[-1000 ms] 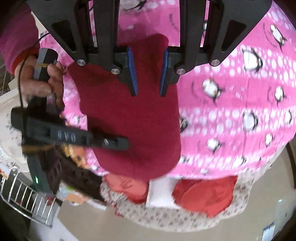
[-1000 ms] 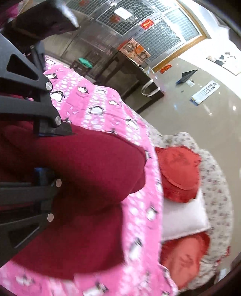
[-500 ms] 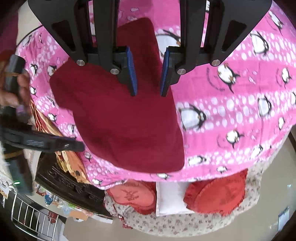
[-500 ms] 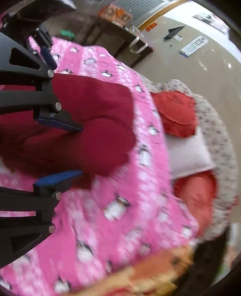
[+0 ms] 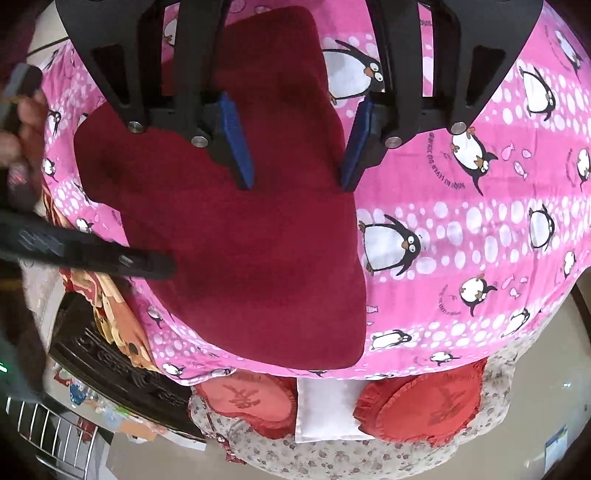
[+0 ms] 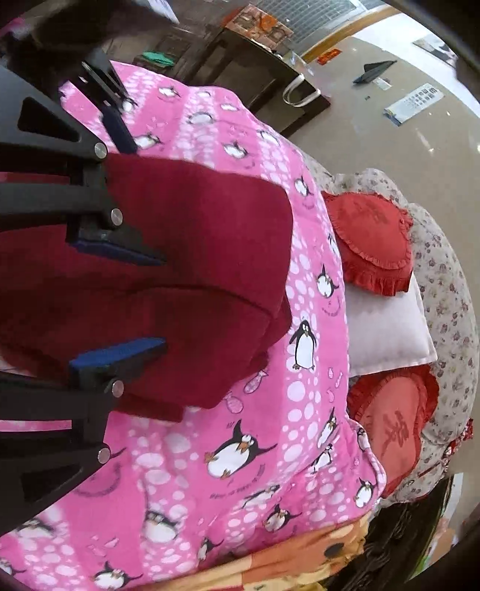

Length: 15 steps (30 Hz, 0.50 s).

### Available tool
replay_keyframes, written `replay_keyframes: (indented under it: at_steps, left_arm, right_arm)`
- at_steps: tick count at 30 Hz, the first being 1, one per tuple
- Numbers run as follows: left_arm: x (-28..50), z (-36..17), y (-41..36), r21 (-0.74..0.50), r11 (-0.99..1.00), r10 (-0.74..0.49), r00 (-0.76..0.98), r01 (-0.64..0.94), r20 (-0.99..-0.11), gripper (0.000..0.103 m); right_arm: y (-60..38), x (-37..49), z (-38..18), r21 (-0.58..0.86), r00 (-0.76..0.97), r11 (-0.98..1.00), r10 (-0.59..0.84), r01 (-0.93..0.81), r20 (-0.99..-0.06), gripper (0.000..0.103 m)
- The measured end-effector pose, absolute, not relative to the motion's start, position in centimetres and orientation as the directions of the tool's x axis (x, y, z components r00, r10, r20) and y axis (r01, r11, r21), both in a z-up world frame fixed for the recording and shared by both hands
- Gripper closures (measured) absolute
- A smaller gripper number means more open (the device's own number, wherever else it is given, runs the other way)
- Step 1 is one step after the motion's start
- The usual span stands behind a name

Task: Fold small clothes

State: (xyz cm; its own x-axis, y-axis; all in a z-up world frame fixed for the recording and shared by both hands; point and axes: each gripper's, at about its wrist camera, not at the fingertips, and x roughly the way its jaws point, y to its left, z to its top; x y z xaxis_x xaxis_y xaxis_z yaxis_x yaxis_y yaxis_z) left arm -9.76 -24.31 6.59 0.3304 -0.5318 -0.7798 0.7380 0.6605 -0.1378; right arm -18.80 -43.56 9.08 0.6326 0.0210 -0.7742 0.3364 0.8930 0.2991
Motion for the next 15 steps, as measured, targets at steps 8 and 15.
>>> replay_keyframes:
  at_steps: [8, 15]
  left_arm:
    - [-10.3, 6.7, -24.1, -0.134, 0.671, -0.525, 0.34, 0.729, -0.78, 0.054]
    - [-11.0, 6.5, -24.3, -0.107, 0.671, -0.508, 0.35, 0.734, -0.787, 0.054]
  right_arm:
    - [-38.8, -23.6, 9.9, 0.232, 0.613, 0.919, -0.013, 0.319, -0.79, 0.064]
    - [-39.4, -25.3, 4.3, 0.297, 0.54, 0.862, 0.032, 0.41, -0.841, 0.064]
